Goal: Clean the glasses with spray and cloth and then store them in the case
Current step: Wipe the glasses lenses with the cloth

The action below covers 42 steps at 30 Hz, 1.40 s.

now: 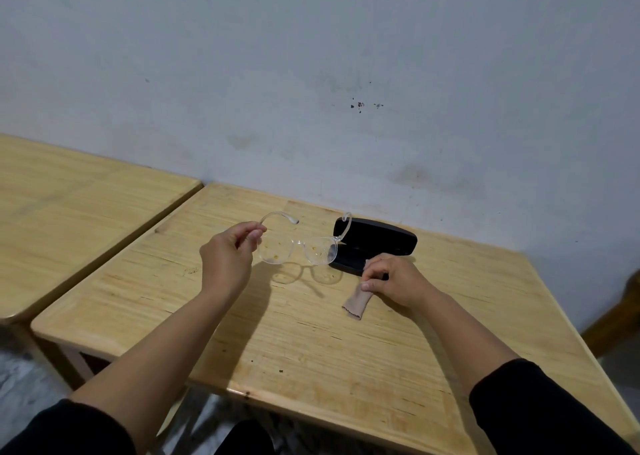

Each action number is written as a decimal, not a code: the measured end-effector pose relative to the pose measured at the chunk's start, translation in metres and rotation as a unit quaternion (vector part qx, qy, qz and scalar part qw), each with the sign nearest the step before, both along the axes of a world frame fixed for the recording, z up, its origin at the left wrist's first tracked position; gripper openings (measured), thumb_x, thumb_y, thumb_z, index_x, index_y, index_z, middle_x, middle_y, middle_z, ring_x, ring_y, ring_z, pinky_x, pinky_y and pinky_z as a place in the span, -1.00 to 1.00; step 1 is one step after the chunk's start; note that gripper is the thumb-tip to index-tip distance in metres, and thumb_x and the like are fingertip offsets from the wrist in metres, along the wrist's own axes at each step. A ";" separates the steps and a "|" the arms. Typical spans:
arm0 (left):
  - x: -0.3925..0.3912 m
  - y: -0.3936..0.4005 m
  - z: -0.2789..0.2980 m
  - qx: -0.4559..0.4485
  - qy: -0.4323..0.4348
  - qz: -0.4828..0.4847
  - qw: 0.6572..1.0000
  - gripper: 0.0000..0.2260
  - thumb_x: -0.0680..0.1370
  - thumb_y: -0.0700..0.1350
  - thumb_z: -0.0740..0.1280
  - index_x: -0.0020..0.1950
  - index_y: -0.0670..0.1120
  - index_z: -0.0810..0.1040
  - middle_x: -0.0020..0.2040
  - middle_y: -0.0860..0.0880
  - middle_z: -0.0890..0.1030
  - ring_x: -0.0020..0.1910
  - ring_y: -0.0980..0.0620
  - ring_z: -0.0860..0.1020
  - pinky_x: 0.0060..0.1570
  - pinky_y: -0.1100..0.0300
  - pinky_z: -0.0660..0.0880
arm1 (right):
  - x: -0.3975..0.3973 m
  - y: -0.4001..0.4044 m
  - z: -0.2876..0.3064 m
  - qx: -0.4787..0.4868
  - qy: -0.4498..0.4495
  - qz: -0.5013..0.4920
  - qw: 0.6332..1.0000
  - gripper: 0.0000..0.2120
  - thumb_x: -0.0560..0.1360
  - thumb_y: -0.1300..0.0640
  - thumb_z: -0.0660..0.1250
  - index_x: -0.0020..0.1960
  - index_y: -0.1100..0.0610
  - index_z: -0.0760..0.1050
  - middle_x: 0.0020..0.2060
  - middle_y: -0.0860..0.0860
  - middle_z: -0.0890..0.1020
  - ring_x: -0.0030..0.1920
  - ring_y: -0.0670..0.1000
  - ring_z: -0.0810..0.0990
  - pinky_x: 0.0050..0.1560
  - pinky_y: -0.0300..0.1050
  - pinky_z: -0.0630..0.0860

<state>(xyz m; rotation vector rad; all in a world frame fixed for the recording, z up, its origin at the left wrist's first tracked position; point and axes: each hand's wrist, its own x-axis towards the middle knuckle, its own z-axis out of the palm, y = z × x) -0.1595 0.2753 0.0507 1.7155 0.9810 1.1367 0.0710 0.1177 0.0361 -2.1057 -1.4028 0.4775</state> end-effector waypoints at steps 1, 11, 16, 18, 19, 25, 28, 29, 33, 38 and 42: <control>0.000 0.000 -0.001 -0.001 0.002 0.000 1.000 -0.87 0.53 -0.15 0.31 -0.01 -0.04 0.64 -0.18 0.04 0.65 -0.12 0.08 0.63 -0.14 0.39 0.42 | -0.001 0.000 -0.001 0.015 0.006 -0.008 1.000 -0.79 0.40 0.18 0.45 -0.30 -0.09 0.54 -0.05 0.00 0.56 -0.01 -0.01 0.51 -0.06 -0.27 0.37; 0.012 -0.007 -0.009 -0.007 0.003 -0.014 1.000 -0.87 0.53 -0.17 0.31 0.00 -0.07 0.64 -0.17 0.01 0.67 -0.14 0.06 0.63 -0.07 0.29 0.47 | -0.033 -0.002 -0.004 0.254 0.353 -0.191 0.880 -0.96 0.41 0.15 0.43 -0.16 0.11 0.65 -0.19 0.06 0.64 -0.06 0.10 0.58 0.13 0.17 0.55; 0.022 -0.016 -0.011 -0.001 0.007 -0.026 1.000 -0.87 0.53 -0.17 0.31 -0.01 -0.06 0.65 -0.19 0.01 0.67 -0.19 0.12 0.60 -0.09 0.36 0.46 | -0.059 -0.006 -0.001 0.312 0.447 -0.206 0.813 -0.94 0.38 0.15 0.40 -0.18 0.13 0.62 -0.33 -0.03 0.63 -0.18 0.00 0.58 0.03 -0.05 0.54; 0.026 -0.019 -0.012 0.004 0.014 -0.032 0.999 -0.87 0.53 -0.16 0.31 -0.01 -0.06 0.65 -0.22 0.00 0.66 -0.22 0.13 0.58 -0.21 0.54 0.38 | -0.067 -0.006 0.002 0.333 0.472 -0.215 0.787 -0.93 0.46 0.25 0.34 -0.20 0.16 0.57 -0.35 -0.04 0.63 -0.24 -0.06 0.59 -0.07 -0.18 0.50; 0.027 -0.022 -0.012 0.004 0.013 -0.036 0.999 -0.87 0.53 -0.16 0.31 0.00 -0.07 0.65 -0.22 0.00 0.66 -0.22 0.12 0.58 -0.24 0.58 0.36 | -0.070 -0.006 0.003 0.340 0.482 -0.219 0.777 -0.90 0.47 0.28 0.32 -0.21 0.17 0.55 -0.33 -0.02 0.62 -0.21 -0.05 0.58 -0.06 -0.20 0.50; 0.031 -0.034 -0.010 -0.005 -0.002 -0.066 0.998 -0.87 0.54 -0.15 0.30 -0.03 -0.04 0.64 -0.19 0.00 0.67 -0.17 0.12 0.62 -0.17 0.43 0.42 | -0.082 -0.002 0.003 0.369 0.507 -0.239 0.741 -0.91 0.46 0.30 0.34 -0.17 0.15 0.53 -0.23 0.01 0.61 -0.16 -0.08 0.56 -0.12 -0.34 0.51; 0.030 -0.034 -0.009 -0.010 -0.018 -0.068 0.997 -0.88 0.53 -0.15 0.30 -0.07 0.00 0.64 -0.23 -0.02 0.67 -0.16 0.06 0.64 -0.10 0.27 0.48 | -0.085 -0.002 0.003 0.383 0.498 -0.242 0.739 -0.93 0.45 0.29 0.36 -0.16 0.15 0.53 -0.24 0.02 0.59 -0.17 -0.06 0.53 -0.16 -0.35 0.51; 0.029 -0.034 -0.008 -0.015 -0.024 -0.071 0.997 -0.87 0.53 -0.16 0.31 -0.08 0.01 0.64 -0.23 -0.02 0.67 -0.16 0.05 0.64 -0.09 0.27 0.49 | -0.085 -0.002 0.003 0.383 0.486 -0.246 0.746 -0.94 0.44 0.28 0.37 -0.16 0.15 0.53 -0.24 0.02 0.59 -0.16 -0.04 0.53 -0.17 -0.35 0.52; 0.027 -0.034 -0.007 -0.025 -0.033 -0.078 0.996 -0.88 0.53 -0.16 0.31 -0.07 -0.02 0.64 -0.22 0.00 0.67 -0.15 0.08 0.64 -0.13 0.40 0.48 | -0.087 -0.004 0.005 0.380 0.446 -0.261 0.767 -0.94 0.42 0.28 0.40 -0.17 0.16 0.54 -0.25 0.04 0.61 -0.15 -0.01 0.56 -0.17 -0.33 0.56; 0.024 -0.034 -0.005 -0.028 -0.039 -0.076 0.996 -0.88 0.54 -0.17 0.31 -0.06 -0.04 0.64 -0.20 -0.04 0.68 -0.14 0.05 0.65 -0.09 0.34 0.50 | -0.089 -0.008 0.008 0.356 0.408 -0.236 0.807 -0.92 0.39 0.19 0.45 -0.15 0.15 0.57 -0.23 0.07 0.59 -0.15 0.00 0.52 -0.09 -0.21 0.52; 0.025 -0.036 -0.005 -0.027 -0.037 -0.084 0.995 -0.87 0.53 -0.18 0.31 -0.08 -0.02 0.64 -0.19 -0.03 0.68 -0.13 0.02 0.65 -0.04 0.25 0.51 | -0.091 -0.011 0.009 0.336 0.351 -0.257 0.835 -0.86 0.33 0.18 0.52 -0.21 0.11 0.56 -0.36 -0.07 0.45 -0.34 -0.12 0.37 -0.26 -0.23 0.39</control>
